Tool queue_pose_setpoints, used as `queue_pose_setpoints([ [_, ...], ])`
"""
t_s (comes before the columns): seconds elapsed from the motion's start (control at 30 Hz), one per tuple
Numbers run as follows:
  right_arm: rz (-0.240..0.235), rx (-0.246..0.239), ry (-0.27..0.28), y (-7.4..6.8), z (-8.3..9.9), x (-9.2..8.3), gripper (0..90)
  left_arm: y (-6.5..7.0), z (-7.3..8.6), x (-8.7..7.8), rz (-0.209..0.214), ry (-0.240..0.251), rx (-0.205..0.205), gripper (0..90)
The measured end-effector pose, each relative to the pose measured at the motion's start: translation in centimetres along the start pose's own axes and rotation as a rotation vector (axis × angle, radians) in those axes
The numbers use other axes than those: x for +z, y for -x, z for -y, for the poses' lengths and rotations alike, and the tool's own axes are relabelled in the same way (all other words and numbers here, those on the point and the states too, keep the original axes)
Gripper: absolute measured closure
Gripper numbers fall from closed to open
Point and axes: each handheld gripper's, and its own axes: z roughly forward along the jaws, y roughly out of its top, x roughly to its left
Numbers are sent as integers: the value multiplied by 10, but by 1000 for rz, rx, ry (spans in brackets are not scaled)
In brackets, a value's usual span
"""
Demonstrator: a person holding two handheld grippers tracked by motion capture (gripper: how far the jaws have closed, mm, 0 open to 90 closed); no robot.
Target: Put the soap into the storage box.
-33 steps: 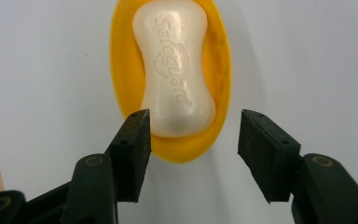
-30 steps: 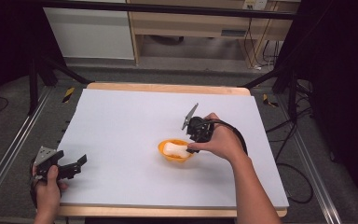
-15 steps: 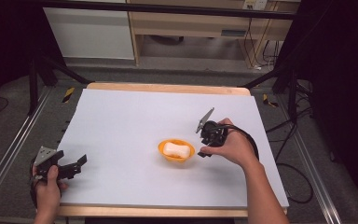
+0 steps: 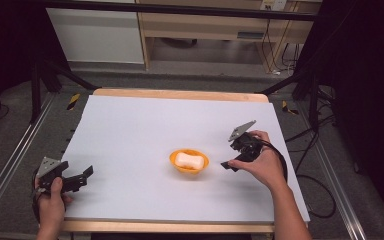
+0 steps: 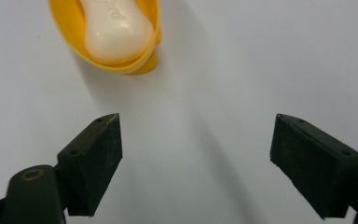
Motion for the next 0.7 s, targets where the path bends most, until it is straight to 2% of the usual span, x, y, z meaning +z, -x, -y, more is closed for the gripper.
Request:
queue_pose_setpoints([
  [0.03, 0, 0, 0, 0, 0, 0, 156, 0, 0, 0, 0, 0, 0, 9],
  [0.07, 13, 29, 41, 2, 8, -4, 128, 0, 0, 0, 0, 0, 0, 8],
  [0.13, 29, 52, 67, 4, 15, -6, 101, 0, 0, 0, 0, 0, 0, 9],
  [0.2, 29, 57, 80, 5, 19, -7, 97, 0, 0, 0, 0, 0, 0, 8],
  [0.23, 42, 67, 91, 5, 24, -8, 89, 0, 0, 0, -1, 1, 2, 9],
  [0.43, 45, 125, 152, 7, 51, -10, 57, 0, 0, 0, -1, 0, 3, 9],
  [0.5, 58, 129, 159, 7, 57, -10, 54, 0, 0, 0, -2, 1, 3, 9],
  [0.6, 50, 148, 194, 8, 70, -11, 53, 0, 0, 0, -2, 1, 4, 9],
  [0.7, 47, 158, 205, 8, 78, -13, 50, 0, 0, 0, -2, 1, 4, 9],
])
